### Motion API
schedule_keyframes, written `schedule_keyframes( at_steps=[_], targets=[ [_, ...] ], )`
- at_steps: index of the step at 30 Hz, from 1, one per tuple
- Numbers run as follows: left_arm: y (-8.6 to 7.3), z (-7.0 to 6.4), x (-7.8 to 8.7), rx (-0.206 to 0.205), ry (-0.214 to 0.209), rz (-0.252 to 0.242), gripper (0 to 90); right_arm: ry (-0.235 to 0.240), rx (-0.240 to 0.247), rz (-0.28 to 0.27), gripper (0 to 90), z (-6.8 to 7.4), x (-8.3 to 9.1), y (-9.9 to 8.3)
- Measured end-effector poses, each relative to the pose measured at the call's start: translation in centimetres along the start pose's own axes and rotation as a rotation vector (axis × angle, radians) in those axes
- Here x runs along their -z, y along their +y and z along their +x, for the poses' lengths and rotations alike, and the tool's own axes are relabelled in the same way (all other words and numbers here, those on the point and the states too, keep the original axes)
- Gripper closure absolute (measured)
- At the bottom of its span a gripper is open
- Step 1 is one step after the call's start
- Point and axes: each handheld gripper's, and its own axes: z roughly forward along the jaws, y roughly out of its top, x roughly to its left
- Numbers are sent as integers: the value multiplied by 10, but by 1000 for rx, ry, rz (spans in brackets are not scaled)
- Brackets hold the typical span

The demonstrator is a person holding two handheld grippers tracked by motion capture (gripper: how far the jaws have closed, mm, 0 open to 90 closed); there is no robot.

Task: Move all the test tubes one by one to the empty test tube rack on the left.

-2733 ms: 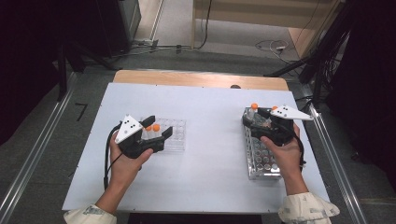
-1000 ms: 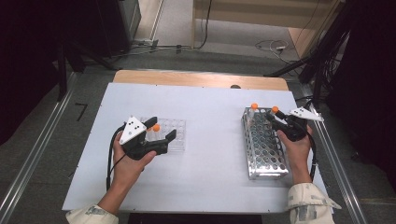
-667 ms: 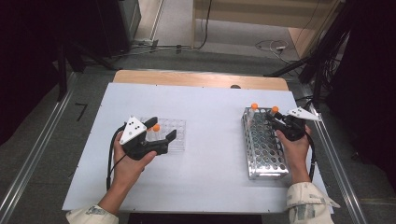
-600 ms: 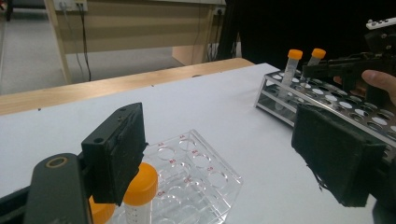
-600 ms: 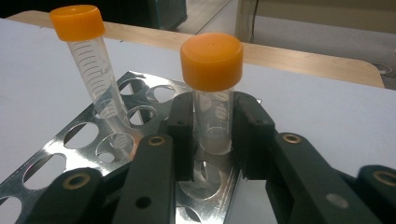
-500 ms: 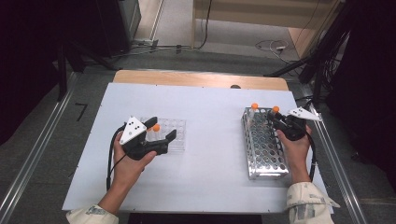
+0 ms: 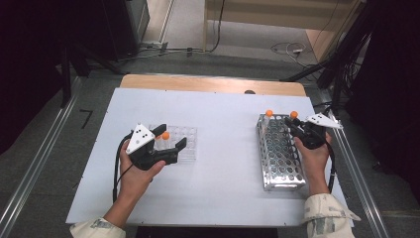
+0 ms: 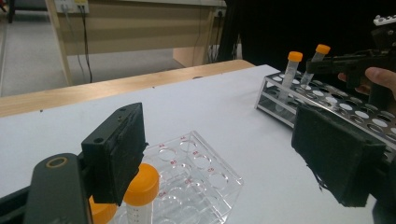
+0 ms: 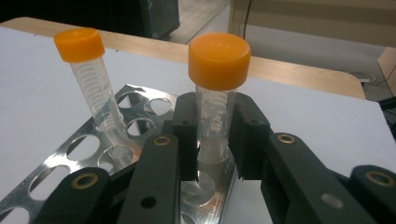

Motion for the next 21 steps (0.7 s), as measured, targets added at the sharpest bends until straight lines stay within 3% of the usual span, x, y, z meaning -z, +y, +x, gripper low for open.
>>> schedule_keyframes(
  at_steps=[10,21],
  targets=[
    [0,0,0,-2,1,0,188,-23,22,-13,717,4,6,9],
    [0,0,0,-1,3,-1,172,-31,12,-35,717,6,13,15]
  ],
)
